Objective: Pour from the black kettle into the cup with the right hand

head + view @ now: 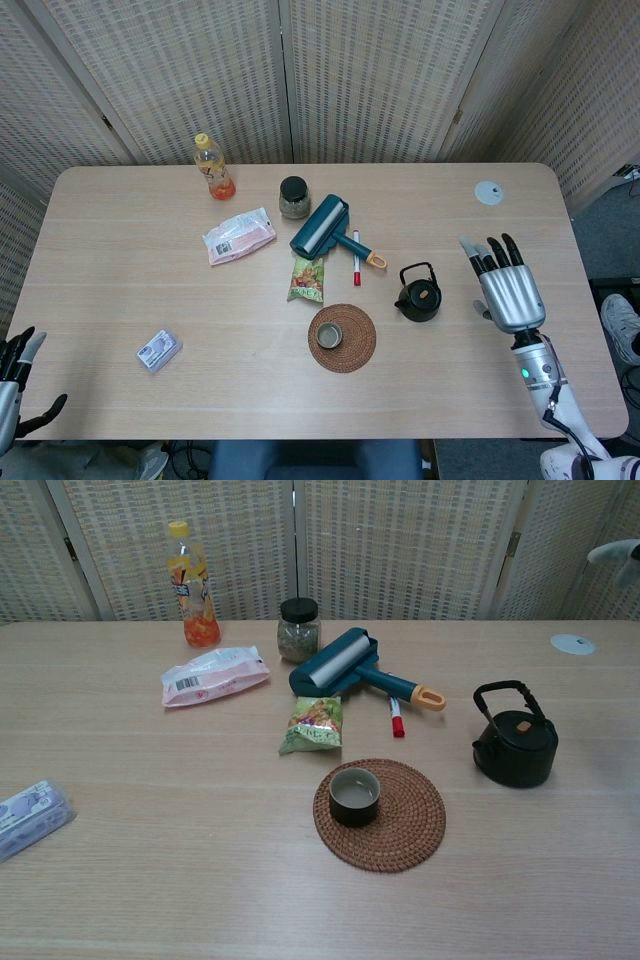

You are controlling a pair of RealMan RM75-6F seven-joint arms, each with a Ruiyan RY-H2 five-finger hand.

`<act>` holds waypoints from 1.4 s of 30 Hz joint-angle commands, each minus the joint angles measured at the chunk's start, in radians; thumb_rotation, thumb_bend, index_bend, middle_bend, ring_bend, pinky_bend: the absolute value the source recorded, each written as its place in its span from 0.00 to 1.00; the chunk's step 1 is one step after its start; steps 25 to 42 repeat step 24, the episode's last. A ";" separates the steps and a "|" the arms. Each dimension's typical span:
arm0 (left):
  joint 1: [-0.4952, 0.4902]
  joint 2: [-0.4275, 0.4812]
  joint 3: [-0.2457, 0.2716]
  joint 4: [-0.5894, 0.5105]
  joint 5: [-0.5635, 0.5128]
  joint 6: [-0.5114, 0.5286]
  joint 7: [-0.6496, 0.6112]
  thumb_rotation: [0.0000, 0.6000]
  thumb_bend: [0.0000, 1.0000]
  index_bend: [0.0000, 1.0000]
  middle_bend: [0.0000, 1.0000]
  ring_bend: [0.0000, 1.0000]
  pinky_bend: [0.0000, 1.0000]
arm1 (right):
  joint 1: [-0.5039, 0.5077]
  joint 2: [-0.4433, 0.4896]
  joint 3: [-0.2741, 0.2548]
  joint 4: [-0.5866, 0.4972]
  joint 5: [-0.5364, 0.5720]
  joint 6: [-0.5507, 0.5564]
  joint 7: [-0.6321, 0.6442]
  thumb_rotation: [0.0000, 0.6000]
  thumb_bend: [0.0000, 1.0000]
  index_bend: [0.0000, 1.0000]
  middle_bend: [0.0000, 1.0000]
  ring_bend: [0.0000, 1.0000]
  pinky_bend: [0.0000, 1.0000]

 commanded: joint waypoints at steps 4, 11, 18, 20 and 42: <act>-0.027 -0.001 -0.006 -0.019 0.016 -0.022 0.016 1.00 0.24 0.00 0.00 0.01 0.00 | -0.130 0.079 -0.054 -0.065 -0.099 0.140 0.058 1.00 0.00 0.10 0.22 0.12 0.09; -0.059 0.000 -0.016 -0.049 0.026 -0.043 0.037 1.00 0.24 0.00 0.00 0.01 0.00 | -0.244 0.110 -0.102 -0.072 -0.186 0.244 0.103 1.00 0.00 0.10 0.19 0.11 0.09; -0.078 -0.004 -0.020 -0.075 0.038 -0.047 0.050 1.00 0.24 0.00 0.00 0.01 0.00 | -0.320 0.104 -0.125 -0.039 -0.217 0.269 0.173 1.00 0.00 0.10 0.19 0.11 0.09; -0.082 -0.005 -0.020 -0.080 0.041 -0.048 0.055 1.00 0.24 0.00 0.00 0.01 0.00 | -0.332 0.100 -0.124 -0.032 -0.219 0.267 0.187 1.00 0.00 0.10 0.19 0.11 0.09; -0.090 -0.006 -0.019 -0.087 0.042 -0.057 0.065 1.00 0.24 0.00 0.00 0.01 0.00 | -0.349 0.090 -0.116 -0.011 -0.235 0.263 0.224 1.00 0.00 0.10 0.19 0.11 0.09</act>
